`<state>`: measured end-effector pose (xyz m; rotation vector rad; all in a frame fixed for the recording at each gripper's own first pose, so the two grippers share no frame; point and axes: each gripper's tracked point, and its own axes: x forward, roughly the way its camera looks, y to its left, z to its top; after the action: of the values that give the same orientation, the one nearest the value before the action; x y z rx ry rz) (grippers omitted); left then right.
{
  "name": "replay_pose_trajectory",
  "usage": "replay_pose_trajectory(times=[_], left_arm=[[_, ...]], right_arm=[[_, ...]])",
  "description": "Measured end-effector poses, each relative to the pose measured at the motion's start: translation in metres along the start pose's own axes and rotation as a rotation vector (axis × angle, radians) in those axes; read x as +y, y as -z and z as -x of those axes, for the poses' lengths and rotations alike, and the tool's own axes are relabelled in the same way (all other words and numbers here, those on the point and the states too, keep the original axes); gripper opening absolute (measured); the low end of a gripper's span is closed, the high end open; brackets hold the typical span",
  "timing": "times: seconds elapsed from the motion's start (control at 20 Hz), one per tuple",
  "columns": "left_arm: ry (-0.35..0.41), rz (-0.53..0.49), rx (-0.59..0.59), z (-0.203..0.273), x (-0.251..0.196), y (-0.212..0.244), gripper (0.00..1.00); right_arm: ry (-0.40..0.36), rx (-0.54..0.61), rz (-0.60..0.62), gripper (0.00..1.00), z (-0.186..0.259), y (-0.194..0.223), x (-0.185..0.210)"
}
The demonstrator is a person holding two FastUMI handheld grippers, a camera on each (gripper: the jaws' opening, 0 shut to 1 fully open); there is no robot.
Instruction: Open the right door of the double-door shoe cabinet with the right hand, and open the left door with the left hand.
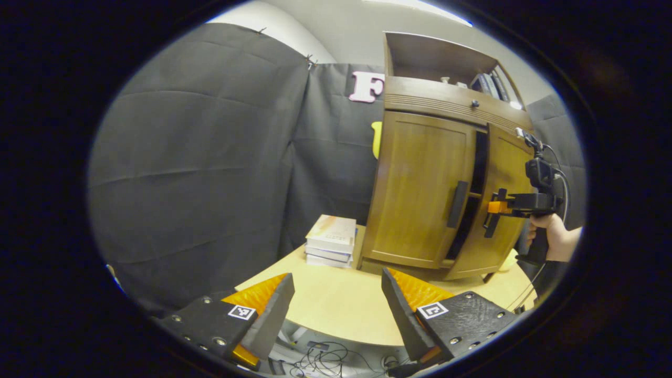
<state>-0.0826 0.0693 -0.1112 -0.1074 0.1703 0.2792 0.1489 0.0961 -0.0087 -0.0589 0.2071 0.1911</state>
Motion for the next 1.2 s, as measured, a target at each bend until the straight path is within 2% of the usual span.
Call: replay_pose_trajectory(times=[0.2,0.35,0.7,0.95,1.2], left_arm=[[0.083,-0.06,-0.014,-0.005,-0.007,-0.006,0.96],[0.119,-0.067,-0.029,-0.011,-0.021,-0.01,0.96],[0.188,-0.032,-0.073,-0.03,-0.105,-0.042,0.96],[0.222,-0.08,-0.077,-0.025,-0.162,-0.044,0.95],[0.258,-0.065,-0.08,-0.025,-0.206,-0.047,0.96]], right_arm=[[-0.022,0.005,-0.001,0.22,0.005,-0.006,0.001],[-0.045,-0.002,-0.008,0.22,0.01,-0.009,0.0],[-0.157,0.007,0.003,0.22,0.019,-0.018,0.001],[-0.193,0.009,-0.015,0.22,0.024,-0.025,-0.003],[-0.237,0.013,-0.018,0.22,0.035,-0.025,-0.015]])
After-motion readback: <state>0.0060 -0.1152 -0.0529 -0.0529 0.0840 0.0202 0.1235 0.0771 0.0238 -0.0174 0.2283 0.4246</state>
